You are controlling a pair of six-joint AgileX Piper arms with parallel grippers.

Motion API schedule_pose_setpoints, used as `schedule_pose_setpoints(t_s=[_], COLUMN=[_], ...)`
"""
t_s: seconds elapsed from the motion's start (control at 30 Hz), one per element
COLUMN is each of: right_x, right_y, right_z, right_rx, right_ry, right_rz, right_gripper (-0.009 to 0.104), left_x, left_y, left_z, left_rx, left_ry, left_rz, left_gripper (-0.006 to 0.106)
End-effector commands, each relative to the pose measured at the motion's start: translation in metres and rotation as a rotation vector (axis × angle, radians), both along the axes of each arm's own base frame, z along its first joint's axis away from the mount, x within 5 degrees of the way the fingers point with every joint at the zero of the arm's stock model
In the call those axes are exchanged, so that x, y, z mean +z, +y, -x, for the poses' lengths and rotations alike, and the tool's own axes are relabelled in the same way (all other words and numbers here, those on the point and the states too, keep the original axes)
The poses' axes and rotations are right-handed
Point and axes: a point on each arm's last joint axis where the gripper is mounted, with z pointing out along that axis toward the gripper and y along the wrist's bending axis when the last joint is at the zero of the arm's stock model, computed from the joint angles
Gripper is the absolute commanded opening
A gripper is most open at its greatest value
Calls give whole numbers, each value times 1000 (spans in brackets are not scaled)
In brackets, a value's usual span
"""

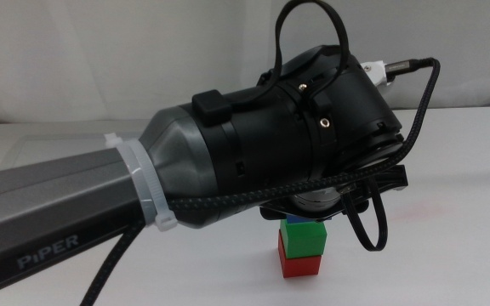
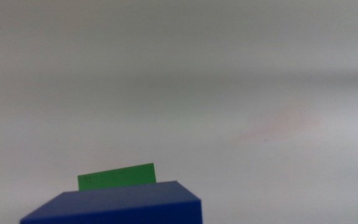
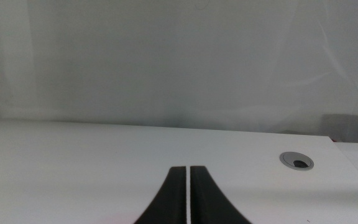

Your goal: Stack red cubes first, then green, then blue cubes in a specific spot.

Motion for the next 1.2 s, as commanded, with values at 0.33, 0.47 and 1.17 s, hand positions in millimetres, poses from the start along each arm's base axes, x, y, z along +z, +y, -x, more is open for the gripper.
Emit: schedule_pose_setpoints(t_s=[0.33,0.47,1.17], right_x=[-11,-11,-11], right_y=[0,0,0], right_z=[1,1,1], right_rx=[-2,-2,-2], right_ry=[30,30,30], right_rz=[8,8,8], right_gripper=[-2,-2,-2], left_x=[-16,-20,-40], left_y=[-9,-9,-16], left_z=[-3,-5,-16], left_rx=[53,57,66], left_ry=[3,5,19], left_rz=[-6,-18,-14], left_gripper=[-3,-3,-3])
